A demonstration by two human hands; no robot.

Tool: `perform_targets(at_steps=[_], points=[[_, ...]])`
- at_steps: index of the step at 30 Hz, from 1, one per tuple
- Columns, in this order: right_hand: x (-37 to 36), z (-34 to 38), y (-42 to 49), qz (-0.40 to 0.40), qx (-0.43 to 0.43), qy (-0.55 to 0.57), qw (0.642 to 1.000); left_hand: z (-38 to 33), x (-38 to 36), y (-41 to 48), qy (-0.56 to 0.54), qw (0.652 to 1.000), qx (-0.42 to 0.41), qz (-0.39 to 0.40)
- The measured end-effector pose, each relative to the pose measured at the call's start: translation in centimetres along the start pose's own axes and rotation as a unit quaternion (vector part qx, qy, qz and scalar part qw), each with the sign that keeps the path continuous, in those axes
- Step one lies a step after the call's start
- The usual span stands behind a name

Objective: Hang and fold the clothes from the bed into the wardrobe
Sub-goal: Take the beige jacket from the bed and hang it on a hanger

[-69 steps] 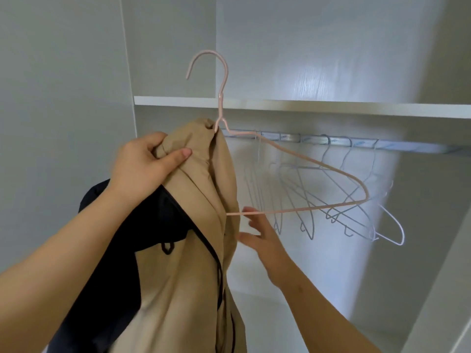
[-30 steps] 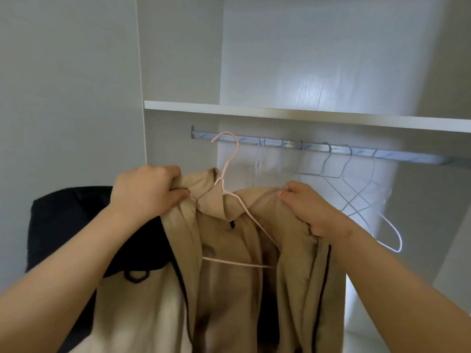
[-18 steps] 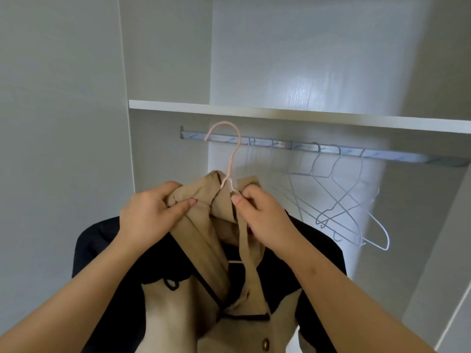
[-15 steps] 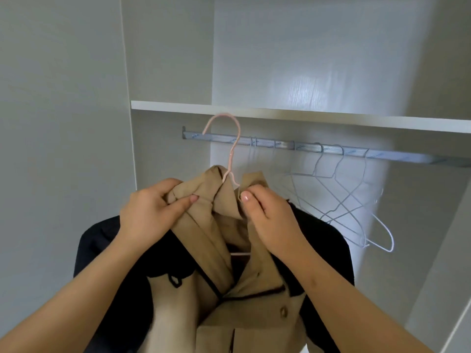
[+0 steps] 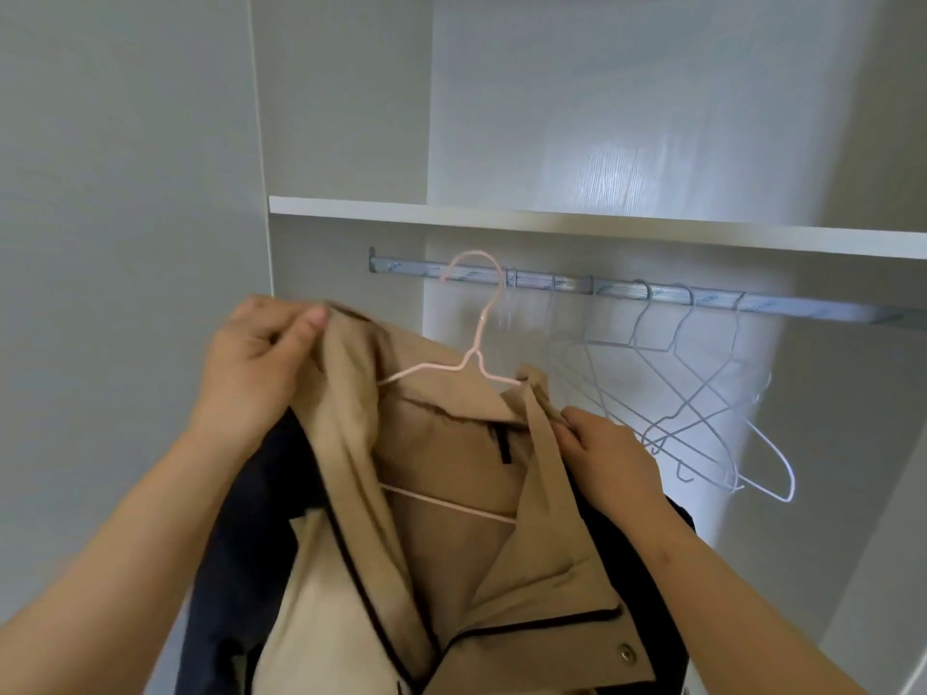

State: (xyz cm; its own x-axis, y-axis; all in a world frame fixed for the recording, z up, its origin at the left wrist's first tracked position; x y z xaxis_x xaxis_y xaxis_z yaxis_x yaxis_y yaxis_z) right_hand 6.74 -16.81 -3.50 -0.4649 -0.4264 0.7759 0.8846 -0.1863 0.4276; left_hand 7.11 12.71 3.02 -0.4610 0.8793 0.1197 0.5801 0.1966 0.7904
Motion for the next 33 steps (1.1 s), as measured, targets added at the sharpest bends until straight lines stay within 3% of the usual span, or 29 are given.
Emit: perform_targets(at_steps=[2, 3, 5, 6, 8, 9, 10, 11, 13, 14, 15, 17, 19, 20, 23, 25, 28, 31, 33], points=[[-0.5, -0.9, 0.1, 0.010, -0.033, -0.003, 0.999, -0.2, 1.3, -0.1, -0.019, 0.999, 0.019, -0.044], [-0.5, -1.2, 0.3, 0.005, -0.045, -0.003, 0.999, -0.6, 1.3, -0.7, -0.042, 0.999, 0.013, -0.011], [-0.2, -1.5, 0.5, -0.011, -0.060, 0.006, 0.998, -1.6, -0.2, -2.8, -0.073, 0.981, -0.019, 0.178], [-0.1, -1.4, 0.7, -0.016, -0.059, 0.011, 0.998, -1.8, -1.4, -4.1, -0.071, 0.950, -0.019, 0.305], [-0.1, -0.7, 0.7, -0.013, -0.037, 0.012, 0.999, -1.7, -3.2, -6.6, -0.020, 0.845, 0.032, 0.534], [-0.3, -0.2, 0.7, -0.002, -0.022, 0.010, 1.000, -1.0, -3.6, -7.3, -0.015, 0.801, 0.068, 0.595], [-0.5, 0.3, 0.7, 0.009, -0.009, 0.008, 1.000, -0.5, -3.8, -7.5, -0.029, 0.788, 0.083, 0.610], [-0.7, 0.7, 0.5, 0.019, 0.000, 0.010, 1.000, -0.2, -3.8, -7.0, -0.036, 0.818, 0.059, 0.570], [-0.9, 0.9, 0.4, 0.027, 0.002, 0.021, 0.999, 0.0, -2.9, -4.9, 0.048, 0.932, -0.074, 0.351], [-0.9, 0.9, 0.3, 0.028, -0.001, 0.028, 0.999, 0.2, -2.2, -4.0, 0.123, 0.952, -0.135, 0.246], [-0.7, 0.8, 0.3, 0.030, -0.005, 0.035, 0.999, 0.5, -2.0, -3.5, 0.202, 0.946, -0.160, 0.197], [-0.4, 0.8, 0.1, 0.031, -0.002, 0.055, 0.998, 1.8, -2.8, -3.0, 0.278, 0.915, -0.104, 0.275], [-0.2, 1.1, -0.1, 0.033, 0.013, 0.067, 0.997, 2.8, -4.3, -3.7, 0.265, 0.885, -0.010, 0.383], [-0.2, 1.3, -0.2, 0.037, 0.023, 0.069, 0.997, 3.1, -5.0, -4.1, 0.263, 0.890, -0.001, 0.373], [0.0, 1.8, -0.3, 0.075, 0.046, 0.080, 0.993, 3.1, -5.7, -4.6, 0.316, 0.927, -0.039, 0.199], [0.2, 2.1, -0.3, 0.121, 0.052, 0.095, 0.987, 3.2, -6.1, -4.8, 0.308, 0.942, -0.039, 0.129], [0.2, 2.3, -0.3, 0.182, 0.037, 0.125, 0.975, 4.2, -7.3, -4.6, 0.245, 0.951, 0.004, 0.191], [-0.9, 2.0, -0.7, 0.198, -0.022, 0.171, 0.965, 5.5, -8.3, -4.3, 0.210, 0.924, 0.061, 0.314], [-2.0, 1.6, -1.1, 0.206, -0.077, 0.217, 0.951, 6.5, -8.2, -4.4, 0.182, 0.917, 0.102, 0.340]])
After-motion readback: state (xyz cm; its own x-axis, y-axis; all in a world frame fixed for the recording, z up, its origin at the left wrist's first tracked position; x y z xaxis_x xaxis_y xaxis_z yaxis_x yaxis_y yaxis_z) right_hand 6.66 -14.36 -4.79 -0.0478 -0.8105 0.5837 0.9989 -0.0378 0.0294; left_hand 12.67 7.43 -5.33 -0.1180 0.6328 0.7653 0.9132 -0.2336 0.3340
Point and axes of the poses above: each hand's wrist, its own y-axis towards the middle knuckle, its own x-axis out of the back of the hand, z = x × y, the point moved 3 cm from there along y, towards the middle knuckle, and after that the axes turned 7 degrees about -x, right-handed, at the moved point
